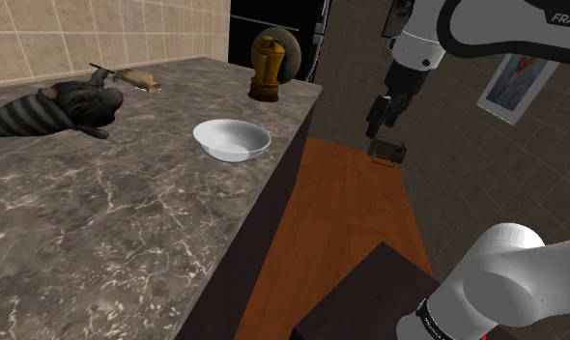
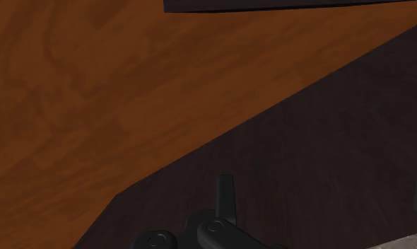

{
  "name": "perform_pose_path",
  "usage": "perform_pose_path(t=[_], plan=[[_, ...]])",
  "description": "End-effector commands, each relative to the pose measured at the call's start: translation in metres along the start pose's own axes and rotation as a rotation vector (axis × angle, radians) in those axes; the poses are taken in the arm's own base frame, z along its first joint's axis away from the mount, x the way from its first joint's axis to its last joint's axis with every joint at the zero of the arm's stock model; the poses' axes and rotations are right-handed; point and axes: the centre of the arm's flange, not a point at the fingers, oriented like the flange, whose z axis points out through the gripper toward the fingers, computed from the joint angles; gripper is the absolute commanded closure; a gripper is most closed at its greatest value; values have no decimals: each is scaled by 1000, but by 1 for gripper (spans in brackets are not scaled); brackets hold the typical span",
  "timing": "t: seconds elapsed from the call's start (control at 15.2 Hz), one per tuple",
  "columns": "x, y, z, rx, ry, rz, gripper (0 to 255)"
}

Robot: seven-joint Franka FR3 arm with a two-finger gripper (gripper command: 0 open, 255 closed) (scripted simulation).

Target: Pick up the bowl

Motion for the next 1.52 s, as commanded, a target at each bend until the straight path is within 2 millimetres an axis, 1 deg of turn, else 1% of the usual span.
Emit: perform_pose_path(t=[0.0, 0.73, 1.45], plan=[[0, 0, 0, 0, 0, 0, 0], [119, -27, 53, 304, -19, 26, 0], [237, -66, 98, 609, -38, 53, 0]])
